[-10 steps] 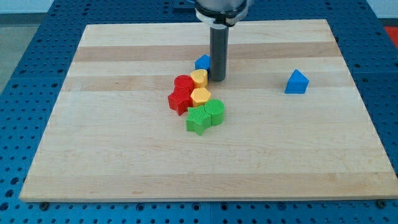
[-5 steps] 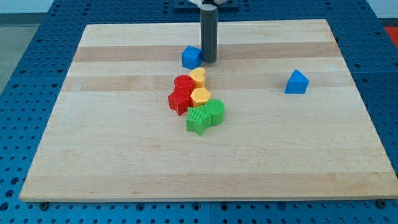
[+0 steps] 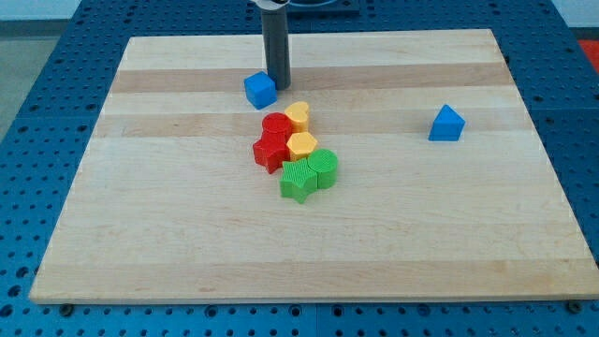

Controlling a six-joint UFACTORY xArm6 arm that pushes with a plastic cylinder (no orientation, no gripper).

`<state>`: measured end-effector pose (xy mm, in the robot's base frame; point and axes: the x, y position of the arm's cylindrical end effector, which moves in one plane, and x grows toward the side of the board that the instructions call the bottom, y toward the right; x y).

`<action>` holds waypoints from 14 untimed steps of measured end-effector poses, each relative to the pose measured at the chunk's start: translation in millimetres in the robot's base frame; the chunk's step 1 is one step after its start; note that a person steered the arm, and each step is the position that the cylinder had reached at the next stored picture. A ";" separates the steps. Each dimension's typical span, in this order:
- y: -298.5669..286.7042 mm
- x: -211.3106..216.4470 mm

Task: Move the blue cube to the left of the red circle

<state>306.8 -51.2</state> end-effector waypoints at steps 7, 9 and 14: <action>-54.0 14.2; -72.8 -3.7; -86.0 61.6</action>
<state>368.4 -137.1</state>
